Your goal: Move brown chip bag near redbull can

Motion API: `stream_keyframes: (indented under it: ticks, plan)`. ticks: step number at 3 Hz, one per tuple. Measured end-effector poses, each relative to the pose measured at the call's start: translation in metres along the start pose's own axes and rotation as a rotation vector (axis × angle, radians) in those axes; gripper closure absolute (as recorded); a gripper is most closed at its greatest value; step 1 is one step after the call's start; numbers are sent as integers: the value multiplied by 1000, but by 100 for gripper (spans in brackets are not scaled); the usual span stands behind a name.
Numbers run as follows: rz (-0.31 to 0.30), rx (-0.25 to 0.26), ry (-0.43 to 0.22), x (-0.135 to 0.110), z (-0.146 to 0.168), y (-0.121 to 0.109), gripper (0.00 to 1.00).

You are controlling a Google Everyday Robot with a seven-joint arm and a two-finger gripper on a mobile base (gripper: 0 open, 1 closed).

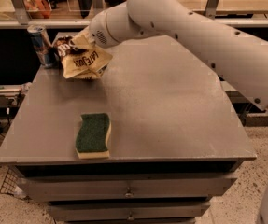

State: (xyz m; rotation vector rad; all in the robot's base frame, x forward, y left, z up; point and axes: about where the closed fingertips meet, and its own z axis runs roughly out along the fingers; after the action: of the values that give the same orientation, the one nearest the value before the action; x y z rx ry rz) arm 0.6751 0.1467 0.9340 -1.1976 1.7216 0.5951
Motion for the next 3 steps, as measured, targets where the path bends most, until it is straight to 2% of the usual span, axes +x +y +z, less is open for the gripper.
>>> stream_keyframes:
  ticks: [1,2,3]
  plan:
    - [-13,-10,33,12,19,1,56]
    - [-25,-11,68,30,31,-9,24]
    - [-49,-2,82,36,28,-22,2]
